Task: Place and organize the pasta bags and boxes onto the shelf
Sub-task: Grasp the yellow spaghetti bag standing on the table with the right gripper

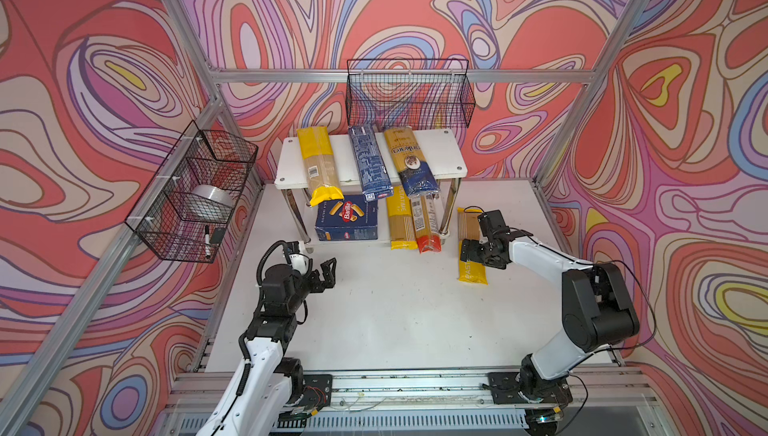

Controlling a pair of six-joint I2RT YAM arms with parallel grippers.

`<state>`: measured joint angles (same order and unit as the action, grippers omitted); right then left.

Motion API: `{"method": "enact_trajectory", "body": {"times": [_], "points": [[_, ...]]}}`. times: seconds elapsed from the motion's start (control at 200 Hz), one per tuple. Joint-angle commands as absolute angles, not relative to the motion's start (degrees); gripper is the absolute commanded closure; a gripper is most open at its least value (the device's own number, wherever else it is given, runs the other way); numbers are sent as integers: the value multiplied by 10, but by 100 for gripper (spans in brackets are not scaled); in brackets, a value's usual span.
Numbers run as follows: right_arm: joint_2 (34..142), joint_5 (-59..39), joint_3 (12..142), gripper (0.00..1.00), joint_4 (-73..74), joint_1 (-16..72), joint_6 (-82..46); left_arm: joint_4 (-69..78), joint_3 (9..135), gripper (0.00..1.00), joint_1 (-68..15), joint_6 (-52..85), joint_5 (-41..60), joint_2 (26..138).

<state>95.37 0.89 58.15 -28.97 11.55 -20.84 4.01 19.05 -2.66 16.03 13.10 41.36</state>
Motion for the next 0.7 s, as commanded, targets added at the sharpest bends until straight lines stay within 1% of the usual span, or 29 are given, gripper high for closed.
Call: {"method": "enact_trajectory", "body": {"times": [0.0,0.105,0.381,0.566,0.696], "points": [[981,-3,598,2,-274,117,-185,35,191,0,-28,129,99,418],[1005,1,611,2,-273,116,-181,47,190,0,-28,127,112,424],[1060,34,642,2,-290,116,-171,44,193,0,-27,129,104,432],[1096,36,655,2,-292,116,-170,45,193,0,-28,128,105,432],[1097,41,650,2,-290,116,-175,45,192,0,-28,128,106,430]]}}
